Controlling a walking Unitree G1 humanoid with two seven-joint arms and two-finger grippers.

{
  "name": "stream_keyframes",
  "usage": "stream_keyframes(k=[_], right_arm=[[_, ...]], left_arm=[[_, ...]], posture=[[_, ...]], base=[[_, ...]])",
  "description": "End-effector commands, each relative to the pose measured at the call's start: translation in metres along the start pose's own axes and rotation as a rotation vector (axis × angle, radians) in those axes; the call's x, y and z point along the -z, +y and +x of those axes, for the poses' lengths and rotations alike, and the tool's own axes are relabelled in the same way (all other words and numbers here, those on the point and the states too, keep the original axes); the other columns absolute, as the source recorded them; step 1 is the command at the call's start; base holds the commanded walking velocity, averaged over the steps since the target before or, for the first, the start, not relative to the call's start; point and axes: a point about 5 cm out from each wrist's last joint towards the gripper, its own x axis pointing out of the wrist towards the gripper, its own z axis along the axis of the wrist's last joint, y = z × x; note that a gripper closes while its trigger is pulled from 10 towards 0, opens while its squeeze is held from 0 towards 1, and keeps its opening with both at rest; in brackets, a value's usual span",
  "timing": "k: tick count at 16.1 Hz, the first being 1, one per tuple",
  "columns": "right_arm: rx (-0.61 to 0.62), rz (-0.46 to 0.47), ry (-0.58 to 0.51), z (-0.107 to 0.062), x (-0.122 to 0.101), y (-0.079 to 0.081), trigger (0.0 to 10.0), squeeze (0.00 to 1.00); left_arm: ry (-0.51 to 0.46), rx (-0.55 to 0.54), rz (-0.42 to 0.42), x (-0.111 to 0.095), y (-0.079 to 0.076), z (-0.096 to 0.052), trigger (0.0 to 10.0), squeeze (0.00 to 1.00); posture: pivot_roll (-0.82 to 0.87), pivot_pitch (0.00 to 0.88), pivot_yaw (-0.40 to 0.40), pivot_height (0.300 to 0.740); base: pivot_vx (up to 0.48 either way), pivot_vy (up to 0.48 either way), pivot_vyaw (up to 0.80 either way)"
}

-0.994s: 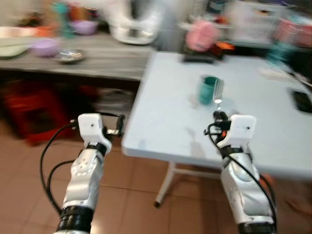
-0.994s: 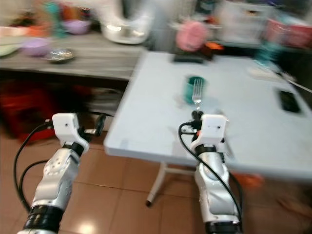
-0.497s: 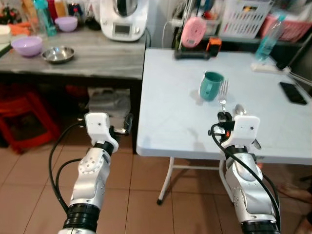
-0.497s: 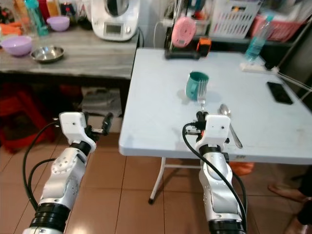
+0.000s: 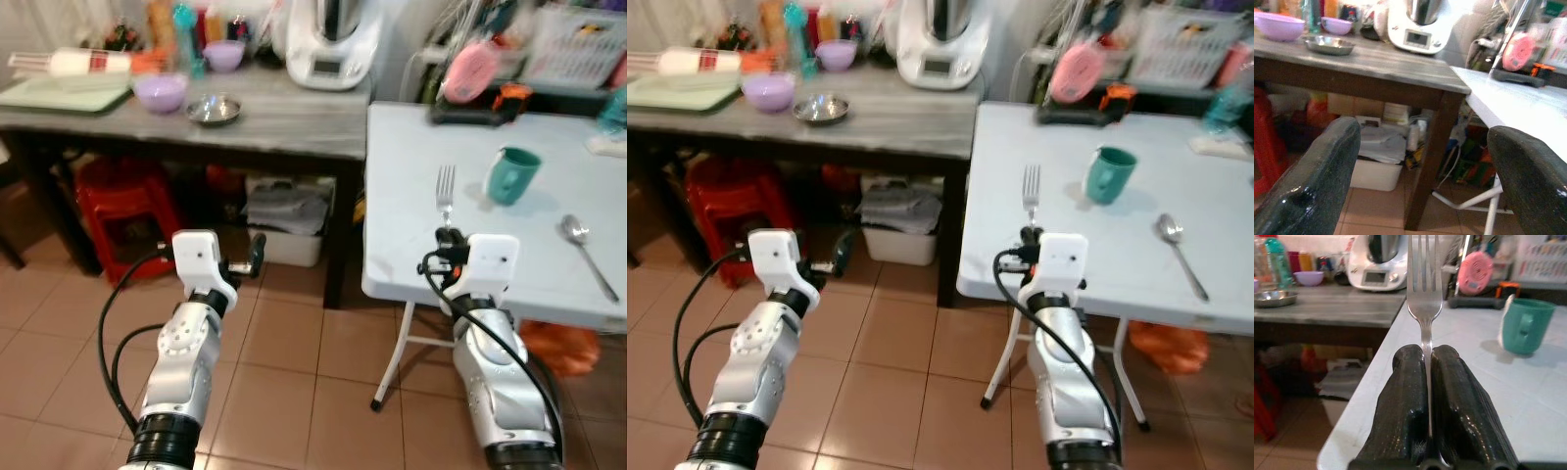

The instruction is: Setting the table

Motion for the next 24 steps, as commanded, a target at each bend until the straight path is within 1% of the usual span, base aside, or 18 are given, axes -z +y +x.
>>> stream_keyframes(k=[1, 5, 10, 12, 14, 17, 24], right_arm=[[-0.004, 0.004, -0.032, -0.0001, -0.0065, 0.0043, 10.0, 0.00], [0.022, 0.014, -0.023, -0.0011, -0.0041, 0.0011, 10.0, 0.00], [0.025, 0.020, -0.029, -0.0009, -0.0047, 0.0027, 10.0, 0.00], [0.021, 0.022, -0.028, -0.0024, -0.0037, 0.0035, 10.0, 0.00], [0.010, 0.013, -0.034, -0.0032, -0.0046, 0.0040, 10.0, 0.00], [0.005, 0.006, -0.039, -0.0047, -0.0046, 0.0031, 10.0, 0.00], [0.005, 0.007, -0.049, -0.0053, -0.0061, 0.0025, 10.0, 0.00]], left_arm=[[-0.010, -0.004, 0.022, -0.0041, 0.0054, 0.0005, 10.0, 0.00], [-0.008, 0.000, 0.023, -0.0038, 0.0049, 0.0002, 10.0, 0.00], [-0.009, 0.001, 0.030, -0.0052, 0.0060, 0.0001, 10.0, 0.00], [-0.028, -0.013, 0.041, -0.0070, 0.0075, -0.0021, 10.0, 0.00], [-0.029, 0.019, 0.039, -0.0062, 0.0076, -0.0065, 10.0, 0.00], [-0.029, 0.059, 0.019, -0.0062, 0.0033, -0.0075, 10.0, 0.00], [-0.029, 0.088, 0.010, -0.0069, -0.0017, -0.0056, 10.0, 0.00]], posture=[[0.06, 0.000, -0.020, 0.740], [0.06, 0.000, -0.017, 0.740], [0.06, 0.000, -0.014, 0.740], [0.06, 0.000, -0.015, 0.740], [0.06, 0.000, -0.011, 0.740], [0.06, 0.000, -0.010, 0.740], [0.05, 0.000, -0.005, 0.740]], base=[[0.000, 0.368, 0.00], [0.000, 0.368, 0.00], [0.000, 0.369, 0.00], [0.000, 0.000, 0.00], [0.000, 0.000, 0.00], [0.347, 0.000, 0.00], [0.452, 0.000, 0.00]])
